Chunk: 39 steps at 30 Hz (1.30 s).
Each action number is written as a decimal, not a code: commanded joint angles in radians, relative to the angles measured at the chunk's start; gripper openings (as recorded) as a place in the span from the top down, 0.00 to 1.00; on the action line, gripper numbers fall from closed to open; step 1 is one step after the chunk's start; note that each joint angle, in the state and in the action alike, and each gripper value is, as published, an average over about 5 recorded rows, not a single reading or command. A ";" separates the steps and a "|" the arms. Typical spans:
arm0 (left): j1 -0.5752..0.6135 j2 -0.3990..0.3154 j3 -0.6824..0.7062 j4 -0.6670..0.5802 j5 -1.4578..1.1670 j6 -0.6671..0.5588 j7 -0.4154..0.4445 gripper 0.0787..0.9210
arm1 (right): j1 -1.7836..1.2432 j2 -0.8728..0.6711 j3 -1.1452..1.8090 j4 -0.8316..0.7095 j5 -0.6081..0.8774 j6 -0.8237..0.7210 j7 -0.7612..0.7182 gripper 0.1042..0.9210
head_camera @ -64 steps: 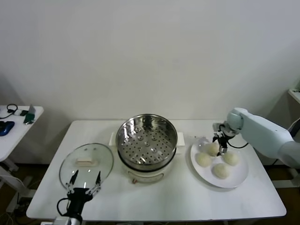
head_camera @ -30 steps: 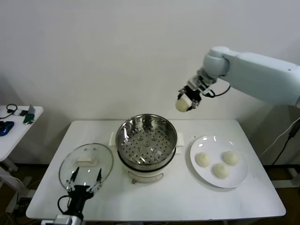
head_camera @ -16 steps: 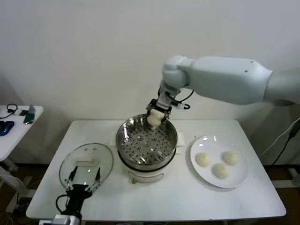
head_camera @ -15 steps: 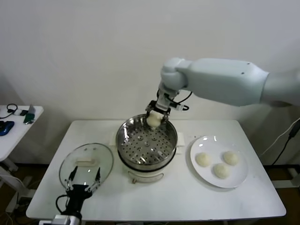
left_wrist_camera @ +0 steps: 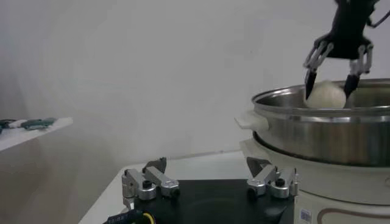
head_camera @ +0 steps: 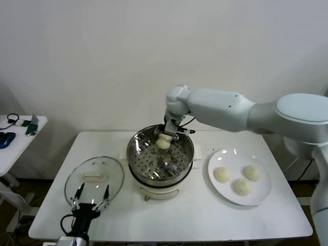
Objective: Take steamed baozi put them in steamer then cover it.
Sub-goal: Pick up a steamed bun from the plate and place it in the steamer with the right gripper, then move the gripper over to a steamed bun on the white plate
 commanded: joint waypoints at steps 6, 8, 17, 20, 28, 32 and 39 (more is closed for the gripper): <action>0.004 -0.003 0.000 -0.003 0.001 -0.001 -0.001 0.12 | -0.105 0.088 0.057 -0.215 -0.051 0.094 0.044 0.21; 0.006 -0.004 -0.001 -0.007 0.003 0.000 -0.001 0.12 | -0.078 0.077 0.046 -0.184 0.009 0.095 0.031 0.16; 0.026 -0.008 0.009 -0.027 0.024 0.000 0.001 0.12 | 0.295 -0.060 -0.173 0.064 0.579 -0.002 -0.138 0.12; 0.026 -0.009 0.012 -0.031 0.028 0.000 0.001 0.12 | 0.417 -0.155 -0.283 0.158 0.831 -0.149 -0.187 0.12; 0.022 -0.005 0.018 -0.039 0.025 0.002 0.002 0.12 | 0.569 -0.472 -0.503 0.344 1.004 -0.623 -0.092 0.12; 0.015 -0.004 0.019 -0.036 0.024 0.003 0.002 0.12 | 0.494 -0.588 -0.523 0.385 0.945 -0.712 -0.054 0.12; 0.010 -0.005 0.012 -0.030 0.024 0.005 0.003 0.12 | 0.304 -0.673 -0.448 0.424 0.785 -0.751 0.003 0.12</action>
